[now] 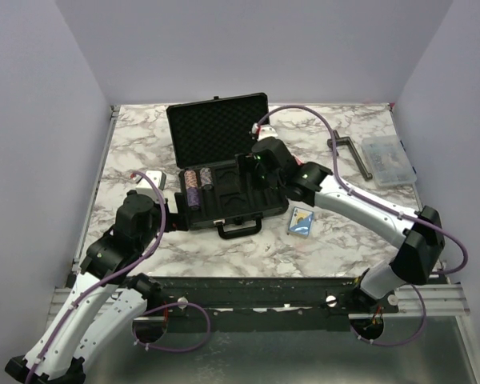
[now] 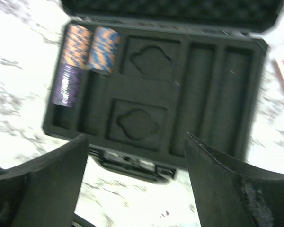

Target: Pack up texas hold em set

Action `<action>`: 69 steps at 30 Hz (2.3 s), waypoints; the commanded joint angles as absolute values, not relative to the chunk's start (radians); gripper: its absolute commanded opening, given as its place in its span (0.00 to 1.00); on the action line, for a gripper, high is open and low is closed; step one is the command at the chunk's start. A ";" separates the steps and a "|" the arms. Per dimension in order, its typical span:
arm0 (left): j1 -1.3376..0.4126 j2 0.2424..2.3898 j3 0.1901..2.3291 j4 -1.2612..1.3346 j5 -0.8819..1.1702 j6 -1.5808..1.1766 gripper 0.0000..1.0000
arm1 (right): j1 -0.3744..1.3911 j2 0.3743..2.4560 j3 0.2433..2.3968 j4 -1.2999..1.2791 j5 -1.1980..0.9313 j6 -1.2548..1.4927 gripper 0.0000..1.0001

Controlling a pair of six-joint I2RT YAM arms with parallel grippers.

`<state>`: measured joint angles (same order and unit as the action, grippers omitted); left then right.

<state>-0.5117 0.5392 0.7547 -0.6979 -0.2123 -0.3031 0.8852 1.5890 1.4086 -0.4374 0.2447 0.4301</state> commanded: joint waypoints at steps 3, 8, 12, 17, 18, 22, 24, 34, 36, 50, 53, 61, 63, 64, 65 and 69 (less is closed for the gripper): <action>-0.511 0.526 0.744 -0.700 -0.182 -0.287 0.99 | 0.887 1.432 1.270 -0.565 0.448 0.481 0.92; -0.511 0.524 0.744 -0.698 -0.171 -0.287 0.99 | 0.887 1.342 1.176 -0.604 0.541 0.531 1.00; -0.511 0.523 0.744 -0.697 -0.163 -0.287 0.99 | 0.887 1.321 1.143 -0.661 0.593 0.589 1.00; -0.511 0.517 0.744 -0.696 -0.163 -0.287 0.99 | 0.883 1.310 1.106 -0.701 0.625 0.644 1.00; -0.511 0.517 0.744 -0.696 -0.163 -0.286 0.99 | 0.881 1.308 1.098 -0.702 0.626 0.650 1.00; -0.511 0.512 0.742 -0.696 -0.161 -0.287 0.99 | 0.876 1.308 1.068 -0.713 0.644 0.680 1.00; -0.512 0.511 0.743 -0.696 -0.161 -0.287 0.99 | 0.874 1.309 1.056 -0.716 0.645 0.692 1.00; -0.511 0.507 0.742 -0.696 -0.155 -0.286 0.99 | 0.828 1.320 0.979 -0.703 0.623 0.751 1.00; -0.511 0.507 0.741 -0.696 -0.154 -0.286 0.99 | 0.817 1.324 0.966 -0.695 0.606 0.755 1.00; -0.511 0.507 0.742 -0.695 -0.147 -0.286 0.99 | 0.704 1.349 0.851 -0.617 0.456 0.789 1.00; -0.511 0.506 0.741 -0.695 -0.144 -0.284 0.99 | 0.687 1.373 0.846 -0.588 0.432 0.781 1.00; -0.511 0.505 0.739 -0.695 -0.148 -0.284 0.99 | 0.635 1.444 0.837 -0.530 0.375 0.770 1.00; -0.511 0.505 0.739 -0.695 -0.149 -0.284 0.99 | 0.628 1.455 0.837 -0.522 0.373 0.766 1.00; -0.511 0.505 0.739 -0.695 -0.149 -0.284 0.99 | 0.624 1.460 0.837 -0.517 0.375 0.765 1.00; -0.511 0.505 0.739 -0.695 -0.149 -0.284 0.99 | 0.623 1.464 0.836 -0.514 0.375 0.764 1.00; -0.511 0.504 0.740 -0.695 -0.149 -0.285 0.99 | 0.611 1.485 0.835 -0.503 0.373 0.756 1.00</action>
